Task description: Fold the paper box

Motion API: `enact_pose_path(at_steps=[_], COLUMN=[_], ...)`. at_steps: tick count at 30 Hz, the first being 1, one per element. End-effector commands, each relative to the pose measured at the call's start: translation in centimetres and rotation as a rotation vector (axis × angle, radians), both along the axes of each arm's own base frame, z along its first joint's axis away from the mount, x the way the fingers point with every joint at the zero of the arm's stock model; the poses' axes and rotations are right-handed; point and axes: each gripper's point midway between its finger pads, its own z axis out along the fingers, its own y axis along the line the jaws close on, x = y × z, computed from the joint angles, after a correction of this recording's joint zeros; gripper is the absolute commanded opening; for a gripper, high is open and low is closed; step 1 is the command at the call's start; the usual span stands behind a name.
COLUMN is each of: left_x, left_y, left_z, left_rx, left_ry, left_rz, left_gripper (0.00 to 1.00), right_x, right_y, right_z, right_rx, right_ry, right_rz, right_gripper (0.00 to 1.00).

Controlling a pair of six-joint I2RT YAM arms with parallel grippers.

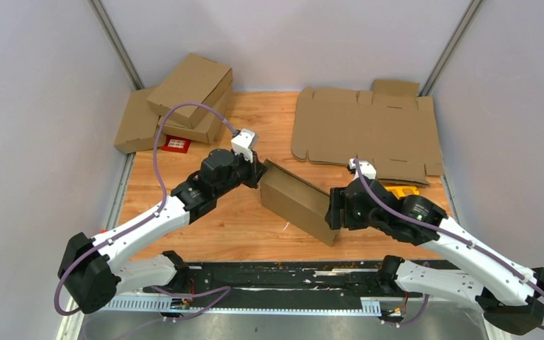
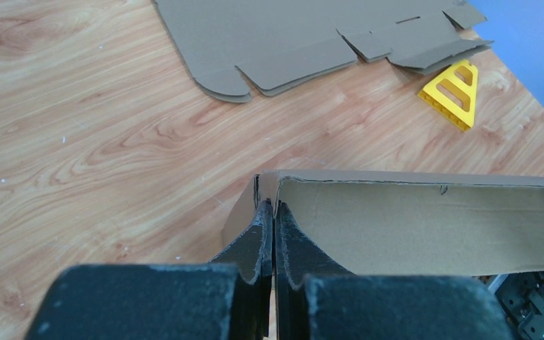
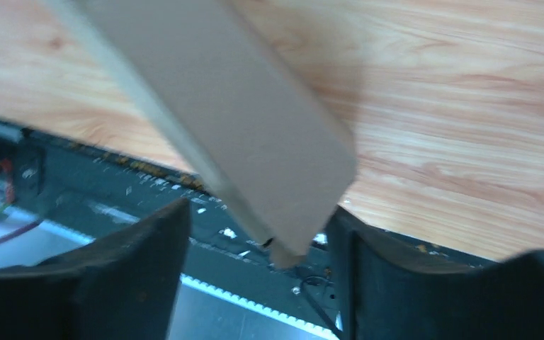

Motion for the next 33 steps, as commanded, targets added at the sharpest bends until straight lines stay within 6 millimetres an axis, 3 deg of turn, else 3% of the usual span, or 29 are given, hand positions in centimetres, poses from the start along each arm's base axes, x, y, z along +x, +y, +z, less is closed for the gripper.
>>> enact_pose_path(at_steps=[1, 5, 10, 14, 21, 23, 25, 33], left_x=[-2.7, -2.8, -3.0, -3.2, -3.4, -3.4, -3.5, -3.5], left_y=[0.6, 0.7, 0.7, 0.8, 0.8, 0.7, 0.7, 0.4], left_z=[-5.2, -5.3, -5.4, -5.4, -6.0, -6.1, -6.4, -6.8], left_rx=[0.128, 0.128, 0.125, 0.121, 0.121, 0.120, 0.120, 0.107], left_ry=[0.134, 0.130, 0.127, 0.124, 0.119, 0.120, 0.123, 0.131], left_rz=[-0.066, -0.067, -0.077, -0.080, -0.092, -0.095, -0.097, -0.101], left_gripper=[0.00, 0.00, 0.00, 0.00, 0.00, 0.00, 0.00, 0.00], right_x=[-2.0, -1.9, -0.7, -0.3, -0.3, -0.4, -0.5, -0.9], right_y=[2.8, 1.9, 0.6, 1.4, 2.5, 2.5, 2.4, 2.2], right_z=[3.5, 6.0, 7.9, 8.0, 5.3, 4.7, 4.3, 2.7], right_rx=[0.161, 0.186, 0.103, 0.095, 0.035, 0.029, 0.028, 0.008], right_ry=[-0.100, -0.190, -0.254, -0.274, -0.213, -0.203, -0.199, -0.168], right_rz=[0.315, 0.330, 0.307, 0.352, 0.411, 0.418, 0.425, 0.438], right_gripper=[0.77, 0.91, 0.92, 0.80, 0.57, 0.53, 0.41, 0.22])
